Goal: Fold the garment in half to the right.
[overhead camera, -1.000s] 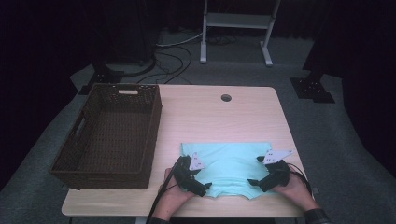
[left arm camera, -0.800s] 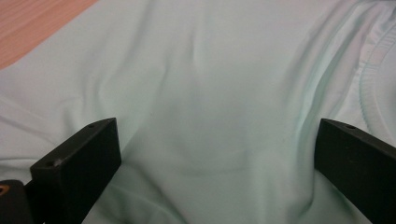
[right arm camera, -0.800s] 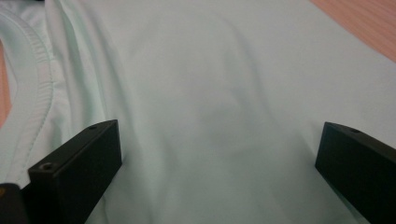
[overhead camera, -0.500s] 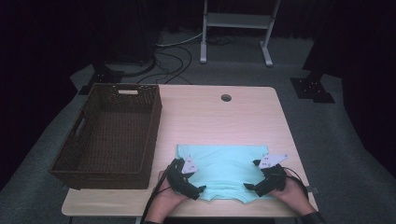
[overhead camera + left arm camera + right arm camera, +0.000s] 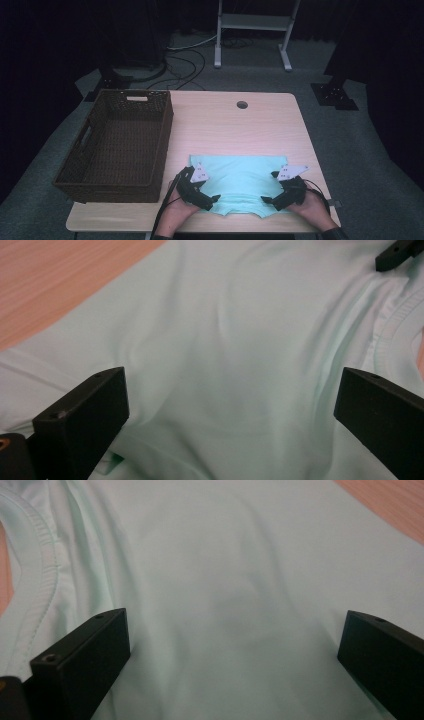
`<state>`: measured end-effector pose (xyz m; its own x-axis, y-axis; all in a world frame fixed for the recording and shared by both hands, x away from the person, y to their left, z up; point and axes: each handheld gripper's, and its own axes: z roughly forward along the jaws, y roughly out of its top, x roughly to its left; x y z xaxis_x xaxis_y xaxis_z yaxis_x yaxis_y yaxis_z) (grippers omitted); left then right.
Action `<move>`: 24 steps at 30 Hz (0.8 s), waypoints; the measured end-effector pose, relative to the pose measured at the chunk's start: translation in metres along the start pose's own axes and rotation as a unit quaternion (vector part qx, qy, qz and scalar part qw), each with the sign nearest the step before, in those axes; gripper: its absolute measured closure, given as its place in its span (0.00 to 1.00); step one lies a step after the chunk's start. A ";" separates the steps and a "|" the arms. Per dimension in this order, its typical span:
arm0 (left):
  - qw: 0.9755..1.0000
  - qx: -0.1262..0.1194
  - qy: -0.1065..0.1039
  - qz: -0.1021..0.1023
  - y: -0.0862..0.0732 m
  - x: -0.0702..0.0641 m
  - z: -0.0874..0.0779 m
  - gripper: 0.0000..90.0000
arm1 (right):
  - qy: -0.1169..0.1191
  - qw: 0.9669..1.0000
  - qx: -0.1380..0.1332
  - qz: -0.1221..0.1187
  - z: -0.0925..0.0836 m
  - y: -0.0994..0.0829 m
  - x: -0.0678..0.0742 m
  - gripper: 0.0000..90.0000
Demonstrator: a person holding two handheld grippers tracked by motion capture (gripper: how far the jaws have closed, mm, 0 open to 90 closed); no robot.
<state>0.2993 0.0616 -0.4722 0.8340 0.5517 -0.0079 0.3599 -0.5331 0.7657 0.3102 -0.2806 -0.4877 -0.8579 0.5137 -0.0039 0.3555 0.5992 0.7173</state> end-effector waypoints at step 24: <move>0.997 -0.018 0.068 -0.038 0.006 0.021 -0.005 0.00 | -0.011 1.000 0.001 0.013 -0.022 -0.022 -0.001 0.00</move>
<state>0.3168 0.0729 -0.4650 0.7395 0.6729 0.0178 0.4032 -0.4640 0.7888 0.2952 -0.3078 -0.4880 -0.8403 0.5421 -0.0005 0.3778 0.5863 0.7166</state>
